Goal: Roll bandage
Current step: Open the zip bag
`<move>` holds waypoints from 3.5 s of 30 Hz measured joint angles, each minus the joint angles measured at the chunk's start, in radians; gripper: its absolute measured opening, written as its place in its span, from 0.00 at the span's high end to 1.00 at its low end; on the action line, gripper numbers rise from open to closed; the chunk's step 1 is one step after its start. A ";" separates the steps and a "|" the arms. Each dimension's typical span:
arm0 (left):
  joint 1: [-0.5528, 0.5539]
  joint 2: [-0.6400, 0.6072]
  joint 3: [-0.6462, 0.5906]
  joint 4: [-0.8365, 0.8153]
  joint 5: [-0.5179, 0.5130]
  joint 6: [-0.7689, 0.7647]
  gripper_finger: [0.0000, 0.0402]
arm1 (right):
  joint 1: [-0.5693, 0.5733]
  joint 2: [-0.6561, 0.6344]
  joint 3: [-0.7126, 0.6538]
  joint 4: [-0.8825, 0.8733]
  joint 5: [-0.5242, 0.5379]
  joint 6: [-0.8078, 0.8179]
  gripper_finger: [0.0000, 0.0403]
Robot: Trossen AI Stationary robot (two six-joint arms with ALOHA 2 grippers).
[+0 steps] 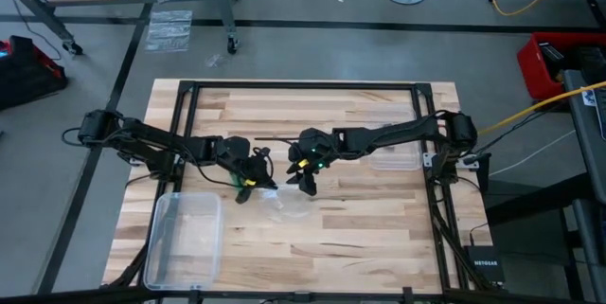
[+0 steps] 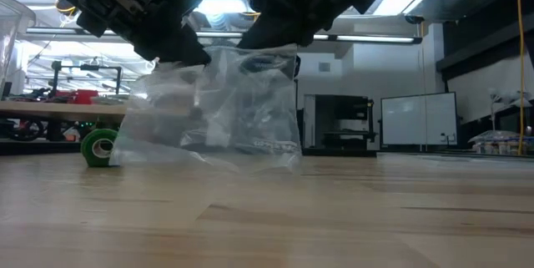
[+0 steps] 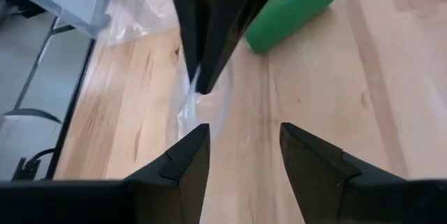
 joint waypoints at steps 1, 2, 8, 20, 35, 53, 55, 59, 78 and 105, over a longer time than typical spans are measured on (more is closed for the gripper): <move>0.000 0.000 0.000 -0.001 0.000 0.000 1.00 | 0.000 0.001 0.000 0.000 -0.006 0.000 0.56; 0.000 0.000 0.000 -0.001 0.000 0.000 1.00 | 0.000 0.001 0.000 -0.002 -0.013 0.000 0.56; 0.000 0.000 0.000 -0.008 0.000 0.000 1.00 | 0.000 0.001 0.000 -0.001 -0.053 0.000 0.56; 0.003 0.000 0.000 -0.007 -0.078 0.000 1.00 | 0.001 0.001 0.000 -0.024 -0.124 0.057 0.56; 0.003 0.000 0.000 -0.005 -0.085 -0.007 1.00 | 0.001 0.001 0.000 -0.042 -0.187 0.161 0.56; 0.001 0.000 0.000 -0.006 -0.087 -0.007 1.00 | 0.000 0.001 0.000 -0.009 -0.170 0.195 0.56; 0.001 0.000 0.000 -0.006 -0.087 -0.007 1.00 | -0.005 0.001 0.000 -0.009 -0.132 0.193 0.56; 0.001 0.000 0.000 -0.006 -0.087 -0.007 1.00 | -0.007 0.001 0.000 -0.008 -0.122 0.193 0.56; 0.002 0.000 0.000 0.001 -0.087 -0.008 1.00 | -0.005 0.021 0.000 -0.041 -0.237 0.217 0.56; 0.002 0.000 -0.001 0.009 -0.096 -0.007 1.00 | -0.005 0.061 0.001 0.029 -0.342 0.297 0.73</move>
